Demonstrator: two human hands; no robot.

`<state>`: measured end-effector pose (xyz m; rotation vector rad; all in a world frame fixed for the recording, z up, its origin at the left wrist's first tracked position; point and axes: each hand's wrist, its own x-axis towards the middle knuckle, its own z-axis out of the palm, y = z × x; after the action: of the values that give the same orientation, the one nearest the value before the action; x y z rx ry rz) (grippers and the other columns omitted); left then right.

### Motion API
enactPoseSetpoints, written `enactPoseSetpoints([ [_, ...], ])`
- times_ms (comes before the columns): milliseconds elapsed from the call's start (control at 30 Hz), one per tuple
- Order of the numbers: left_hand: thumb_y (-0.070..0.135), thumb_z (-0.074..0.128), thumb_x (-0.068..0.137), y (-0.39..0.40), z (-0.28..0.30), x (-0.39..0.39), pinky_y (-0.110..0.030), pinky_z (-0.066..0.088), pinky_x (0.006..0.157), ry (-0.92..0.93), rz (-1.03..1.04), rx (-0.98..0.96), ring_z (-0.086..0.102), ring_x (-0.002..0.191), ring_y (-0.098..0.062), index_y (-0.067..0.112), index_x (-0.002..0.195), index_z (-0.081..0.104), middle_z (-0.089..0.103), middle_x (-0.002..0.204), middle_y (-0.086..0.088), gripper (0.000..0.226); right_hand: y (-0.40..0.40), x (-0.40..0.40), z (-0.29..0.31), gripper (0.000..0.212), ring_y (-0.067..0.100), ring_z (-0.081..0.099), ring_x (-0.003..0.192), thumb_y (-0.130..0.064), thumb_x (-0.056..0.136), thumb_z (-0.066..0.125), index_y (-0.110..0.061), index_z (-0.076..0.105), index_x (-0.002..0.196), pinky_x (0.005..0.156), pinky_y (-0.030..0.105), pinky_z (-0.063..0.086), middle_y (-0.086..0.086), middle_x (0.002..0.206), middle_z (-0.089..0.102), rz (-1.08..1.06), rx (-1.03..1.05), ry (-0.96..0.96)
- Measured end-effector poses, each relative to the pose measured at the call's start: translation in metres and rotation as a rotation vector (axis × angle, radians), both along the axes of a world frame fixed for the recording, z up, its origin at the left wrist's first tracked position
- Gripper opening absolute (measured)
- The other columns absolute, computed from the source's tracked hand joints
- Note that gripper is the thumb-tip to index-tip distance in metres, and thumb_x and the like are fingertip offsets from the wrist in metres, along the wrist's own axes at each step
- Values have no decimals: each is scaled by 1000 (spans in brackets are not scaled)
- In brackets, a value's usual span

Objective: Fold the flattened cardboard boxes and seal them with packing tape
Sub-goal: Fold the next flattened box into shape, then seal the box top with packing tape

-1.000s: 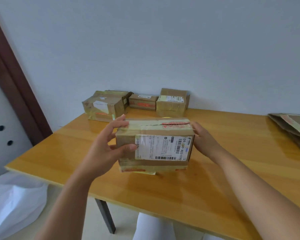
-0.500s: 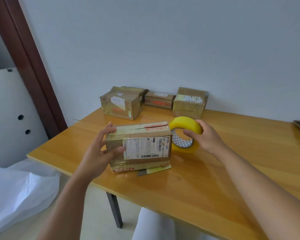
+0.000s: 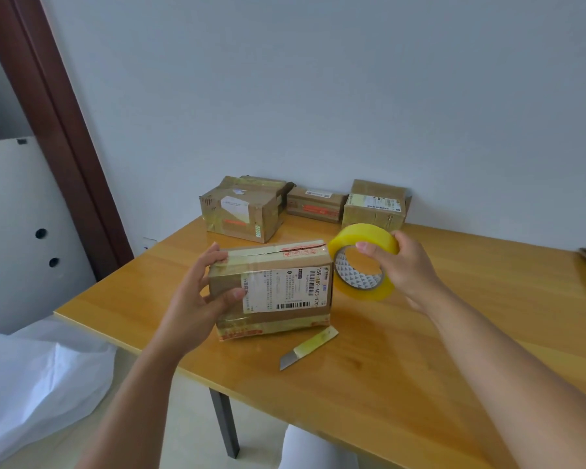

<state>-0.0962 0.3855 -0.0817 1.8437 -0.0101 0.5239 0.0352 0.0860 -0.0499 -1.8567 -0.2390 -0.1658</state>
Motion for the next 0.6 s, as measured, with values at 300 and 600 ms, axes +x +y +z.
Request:
enactPoseSetpoints([
  [300,14,69,83,14,7,-8,-15,55,61,-22,83,-20,46,127,-20,37,123,50,35,156,4,49,24,-3,4,23,10,61,70,-37,84,76,-18,63,87,67,29,48,-3,78,65,5,189,-46],
  [600,32,70,78,27,18,-6,-27,61,72,-37,127,-19,56,120,-27,47,118,52,53,137,7,46,10,4,30,23,9,54,58,-33,85,76,-22,60,72,64,31,43,-11,58,59,-71,464,-94],
])
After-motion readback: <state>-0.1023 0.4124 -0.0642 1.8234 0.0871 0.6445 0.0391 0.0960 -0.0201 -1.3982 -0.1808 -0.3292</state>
